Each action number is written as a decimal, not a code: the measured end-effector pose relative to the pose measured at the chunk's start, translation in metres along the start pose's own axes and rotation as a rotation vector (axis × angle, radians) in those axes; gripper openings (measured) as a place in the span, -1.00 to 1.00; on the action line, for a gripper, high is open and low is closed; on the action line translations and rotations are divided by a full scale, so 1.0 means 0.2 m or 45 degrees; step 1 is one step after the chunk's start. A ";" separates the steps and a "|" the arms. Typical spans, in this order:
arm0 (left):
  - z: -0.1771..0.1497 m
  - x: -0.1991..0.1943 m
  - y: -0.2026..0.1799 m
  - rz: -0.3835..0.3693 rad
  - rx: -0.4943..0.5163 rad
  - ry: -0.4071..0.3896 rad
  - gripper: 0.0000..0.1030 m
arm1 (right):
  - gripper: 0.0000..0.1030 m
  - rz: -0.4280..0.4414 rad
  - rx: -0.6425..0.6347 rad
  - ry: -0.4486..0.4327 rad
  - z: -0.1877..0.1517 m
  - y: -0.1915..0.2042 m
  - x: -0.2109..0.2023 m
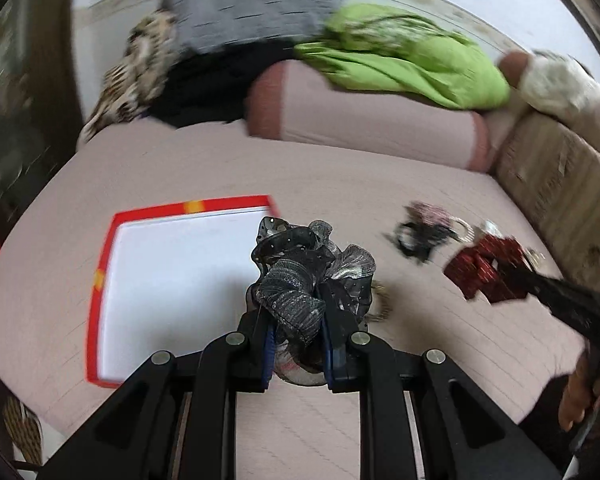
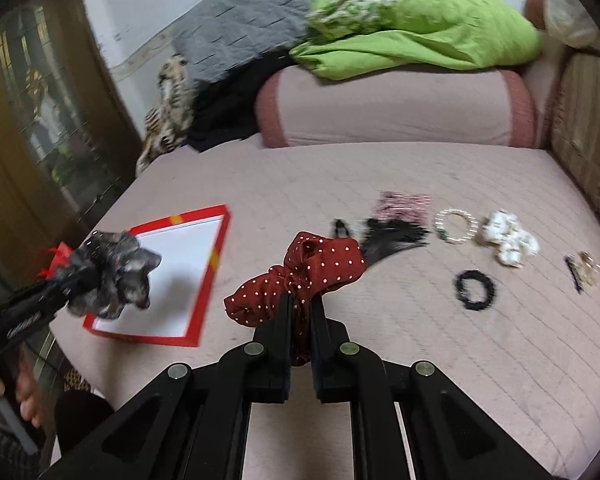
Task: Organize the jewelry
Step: 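Carry both scrunchies into the red-rimmed white tray and open both grippers, then grasp the leopard gold-bead hair tie with the left gripper while the right grasps the black scrunchie, then carry both hair ties into the tray and open both grippers, then move the left gripper to the black claw clip and grasp it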
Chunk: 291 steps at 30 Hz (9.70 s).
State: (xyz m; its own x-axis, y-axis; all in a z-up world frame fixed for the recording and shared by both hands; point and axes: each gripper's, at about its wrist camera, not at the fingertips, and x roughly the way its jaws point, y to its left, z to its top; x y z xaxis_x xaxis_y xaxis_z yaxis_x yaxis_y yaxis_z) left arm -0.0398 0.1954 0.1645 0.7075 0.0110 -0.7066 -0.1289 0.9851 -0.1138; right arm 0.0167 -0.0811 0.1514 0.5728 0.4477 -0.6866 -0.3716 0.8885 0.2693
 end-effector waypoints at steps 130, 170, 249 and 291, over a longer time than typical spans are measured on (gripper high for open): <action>-0.16 0.78 -0.45 -0.052 -0.007 0.392 -0.91 | -0.83 -0.500 0.245 0.059 -0.10 -0.89 0.33; -0.26 0.22 0.46 0.170 -0.487 0.170 -0.90 | -0.83 0.060 -0.162 0.163 -0.11 0.36 0.24; -0.07 0.27 0.73 0.318 -0.433 0.131 -0.13 | -0.25 0.189 -0.096 0.322 0.08 0.68 0.86; 0.39 1.36 -0.99 -0.227 0.014 0.517 -0.05 | -0.10 -0.195 0.528 0.015 0.00 -1.20 0.27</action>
State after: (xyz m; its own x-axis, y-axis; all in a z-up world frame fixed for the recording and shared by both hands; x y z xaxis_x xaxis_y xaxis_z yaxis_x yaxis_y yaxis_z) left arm 0.2319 0.0175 0.0491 0.3872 -0.2258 -0.8939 -0.0203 0.9672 -0.2531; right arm 0.1370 -0.2694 0.0503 0.5892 0.3084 -0.7468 0.0433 0.9109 0.4103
